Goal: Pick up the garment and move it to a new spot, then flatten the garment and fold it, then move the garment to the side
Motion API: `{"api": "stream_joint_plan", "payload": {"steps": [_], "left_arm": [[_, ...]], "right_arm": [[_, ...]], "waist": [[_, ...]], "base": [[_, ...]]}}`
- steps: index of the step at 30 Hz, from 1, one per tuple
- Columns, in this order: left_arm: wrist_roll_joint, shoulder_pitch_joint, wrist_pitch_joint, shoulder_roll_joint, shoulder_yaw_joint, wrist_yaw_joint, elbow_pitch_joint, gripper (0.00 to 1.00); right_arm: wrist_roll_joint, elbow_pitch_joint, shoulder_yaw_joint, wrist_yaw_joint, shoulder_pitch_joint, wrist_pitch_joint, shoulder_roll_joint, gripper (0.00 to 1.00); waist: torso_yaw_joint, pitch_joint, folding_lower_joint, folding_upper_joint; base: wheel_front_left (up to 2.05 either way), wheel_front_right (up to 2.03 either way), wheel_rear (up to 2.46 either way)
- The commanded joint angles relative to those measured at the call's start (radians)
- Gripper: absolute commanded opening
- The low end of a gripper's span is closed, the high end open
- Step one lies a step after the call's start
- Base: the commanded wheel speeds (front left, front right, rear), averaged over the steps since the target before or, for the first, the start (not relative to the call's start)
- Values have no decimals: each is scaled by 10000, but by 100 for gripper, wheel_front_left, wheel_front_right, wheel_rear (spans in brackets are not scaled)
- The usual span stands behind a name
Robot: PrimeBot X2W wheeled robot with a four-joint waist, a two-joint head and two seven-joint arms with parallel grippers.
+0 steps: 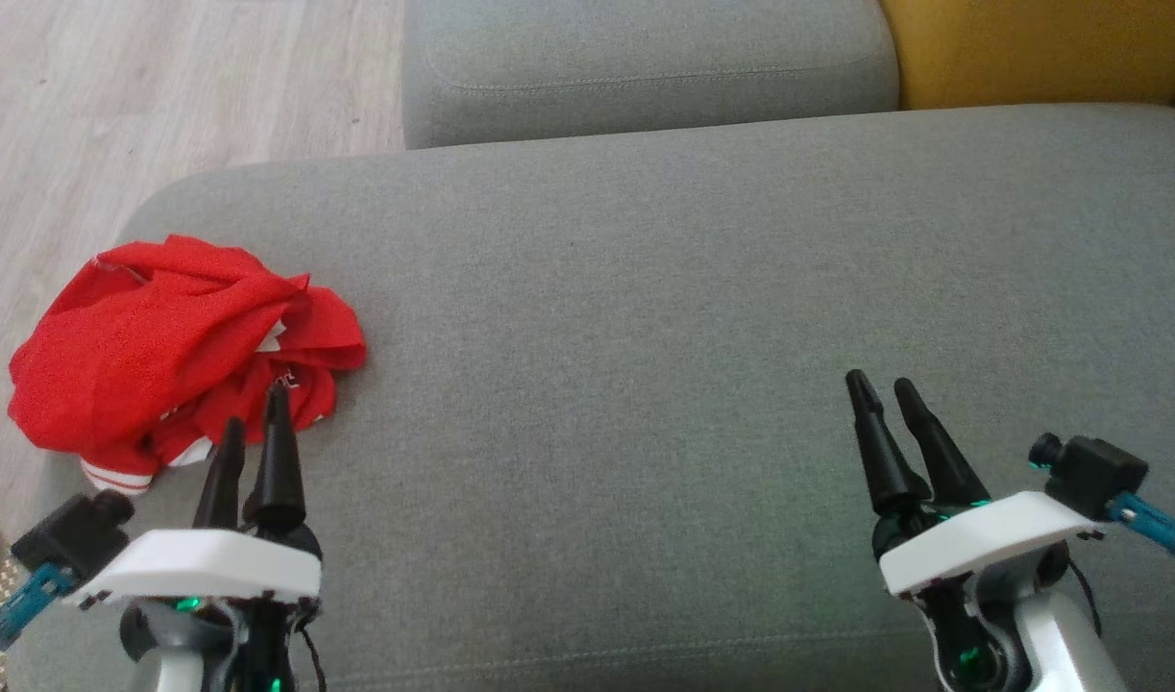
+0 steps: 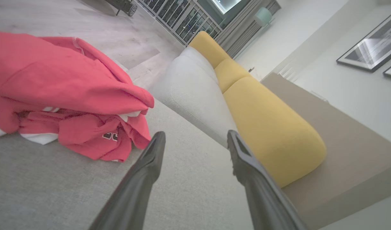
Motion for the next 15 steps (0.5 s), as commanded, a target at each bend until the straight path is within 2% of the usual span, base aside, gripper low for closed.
{"api": "stream_joint_plan", "payload": {"steps": [1, 10, 15], "left_arm": [[428, -330, -116, 254, 39, 166, -479, 100], [2205, -398, -380, 1296, -1584, 1814, -178, 100], [2335, -459, -527, 1580, -2249, 2276, 144, 100]], "right_arm": [[-426, -471, 199, -1, -634, -135, -85, 100], [-1739, -492, 409, -1, -463, -400, -91, 100], [-2176, -500, 473, -1, -318, -548, -94, 100]], "waist": [[1, -8, 0, 0], [-8, -74, 0, 0], [-51, -80, 0, 0]], "base": [[0, 0, 0], [0, 0, 0], [0, 0, 0]]}}
